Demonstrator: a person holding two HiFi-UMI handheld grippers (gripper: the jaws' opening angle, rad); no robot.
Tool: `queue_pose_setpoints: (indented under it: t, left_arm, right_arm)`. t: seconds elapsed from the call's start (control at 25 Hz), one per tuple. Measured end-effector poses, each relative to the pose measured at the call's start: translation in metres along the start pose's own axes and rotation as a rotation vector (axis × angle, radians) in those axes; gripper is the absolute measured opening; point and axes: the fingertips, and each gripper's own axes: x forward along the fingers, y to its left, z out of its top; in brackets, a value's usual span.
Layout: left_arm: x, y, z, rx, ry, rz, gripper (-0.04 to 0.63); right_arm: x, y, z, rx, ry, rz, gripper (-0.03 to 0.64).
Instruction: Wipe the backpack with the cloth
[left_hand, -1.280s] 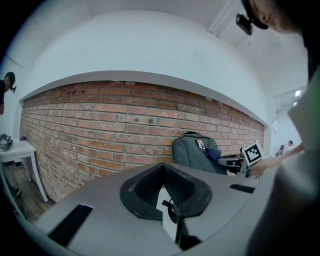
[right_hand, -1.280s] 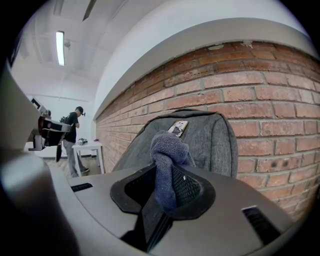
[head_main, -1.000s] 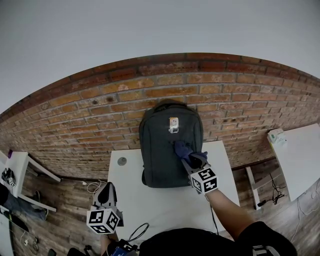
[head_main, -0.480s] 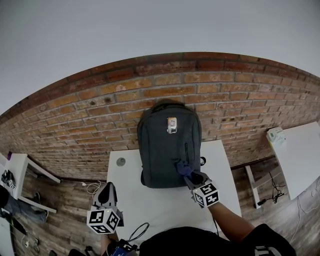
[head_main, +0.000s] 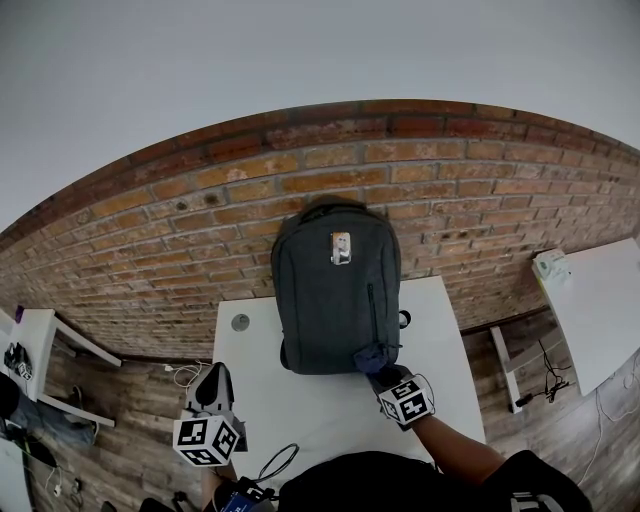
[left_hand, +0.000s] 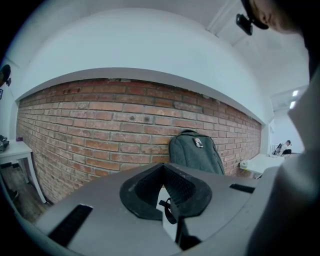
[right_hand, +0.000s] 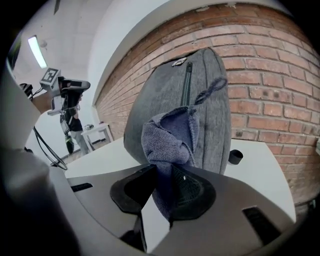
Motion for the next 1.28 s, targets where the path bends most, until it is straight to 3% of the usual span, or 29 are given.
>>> queue_pose_setpoints:
  t: [0.36, 0.68, 1.0, 1.28]
  left_arm:
    - [0.000, -0.002, 0.001, 0.005, -0.003, -0.004, -0.006]
    - [-0.003, 0.000, 0.001, -0.001, -0.009, 0.001, -0.006]
    - [-0.003, 0.002, -0.001, -0.012, -0.012, 0.001, -0.006]
    - [-0.006, 0.006, -0.002, -0.018, -0.017, 0.003, -0.006]
  right_arm:
    - [0.012, 0.013, -0.033, 0.010, 0.109, 0.025, 0.087]
    - [0.005, 0.010, -0.014, -0.019, 0.093, 0.016, 0.087]
    - [-0.011, 0.001, 0.058, -0.065, -0.043, 0.000, 0.086]
    - [-0.027, -0.021, 0.151, -0.119, -0.201, -0.046, 0.086]
